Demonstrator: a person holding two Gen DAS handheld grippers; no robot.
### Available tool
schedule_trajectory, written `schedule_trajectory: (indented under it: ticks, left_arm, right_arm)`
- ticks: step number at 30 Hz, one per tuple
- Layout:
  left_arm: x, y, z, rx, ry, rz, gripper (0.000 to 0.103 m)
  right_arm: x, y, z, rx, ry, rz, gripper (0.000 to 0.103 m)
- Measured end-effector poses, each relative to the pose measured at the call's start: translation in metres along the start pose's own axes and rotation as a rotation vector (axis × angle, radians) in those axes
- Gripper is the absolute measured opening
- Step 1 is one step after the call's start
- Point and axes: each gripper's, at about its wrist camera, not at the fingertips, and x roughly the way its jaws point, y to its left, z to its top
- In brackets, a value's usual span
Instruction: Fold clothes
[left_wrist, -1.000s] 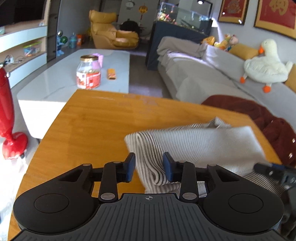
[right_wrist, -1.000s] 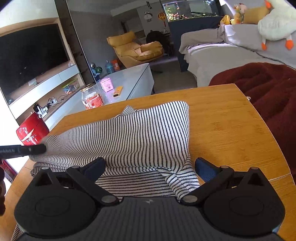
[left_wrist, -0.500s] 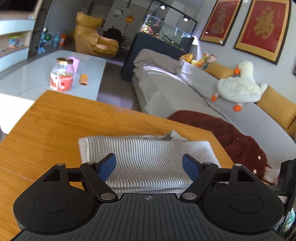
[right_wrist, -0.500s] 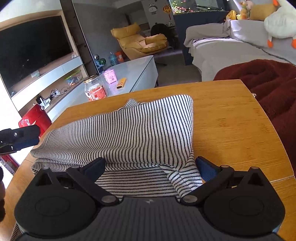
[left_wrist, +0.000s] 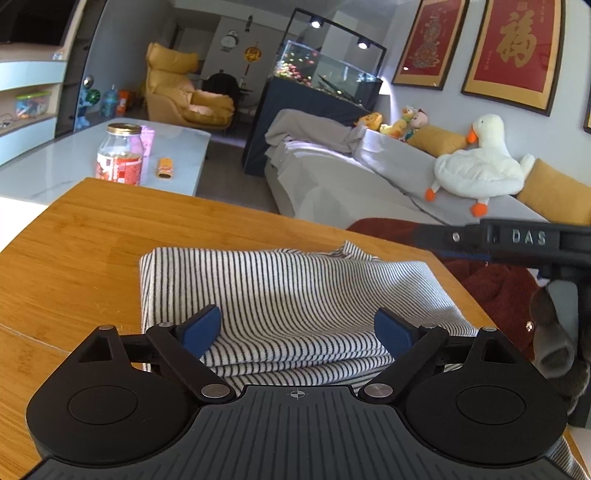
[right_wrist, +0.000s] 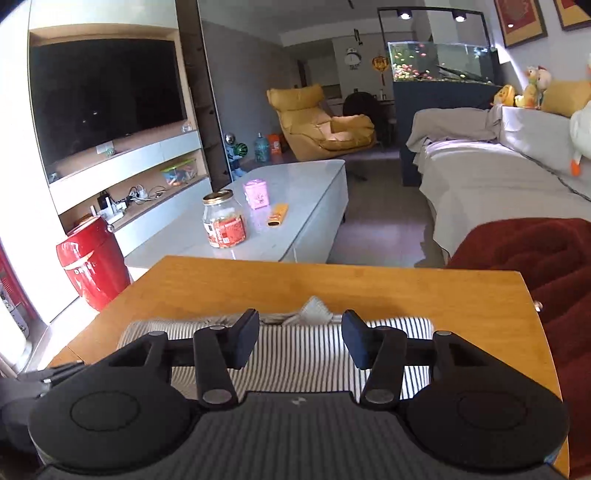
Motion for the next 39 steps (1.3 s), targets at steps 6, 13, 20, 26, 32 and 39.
schedule_trajectory:
  ticks: [6, 13, 20, 26, 32, 39]
  left_arm:
    - [0.001, -0.003, 0.000, 0.008, -0.005, -0.004, 0.097]
    - [0.002, 0.000, 0.001, 0.004, -0.007, -0.011, 0.098]
    - [0.003, 0.003, 0.001, -0.004, -0.011, -0.027, 0.098]
    - [0.003, 0.005, 0.001, -0.012, -0.014, -0.038, 0.099]
    - [0.003, 0.005, 0.002, -0.016, -0.016, -0.042, 0.099]
    - [0.003, 0.005, 0.001, -0.016, -0.015, -0.042, 0.100]
  right_arm:
    - [0.056, -0.001, 0.039, 0.252, 0.218, 0.274, 0.078]
    - [0.147, 0.010, 0.039, 0.454, 0.514, 0.178, 0.078]
    - [0.142, 0.006, 0.062, 0.528, 0.258, 0.264, 0.076]
    - [0.107, 0.010, 0.092, 0.197, 0.114, 0.091, 0.074]
    - [0.108, 0.025, 0.068, -0.078, 0.219, 0.017, 0.034]
    - [0.122, 0.039, 0.043, -0.107, 0.383, 0.097, 0.034]
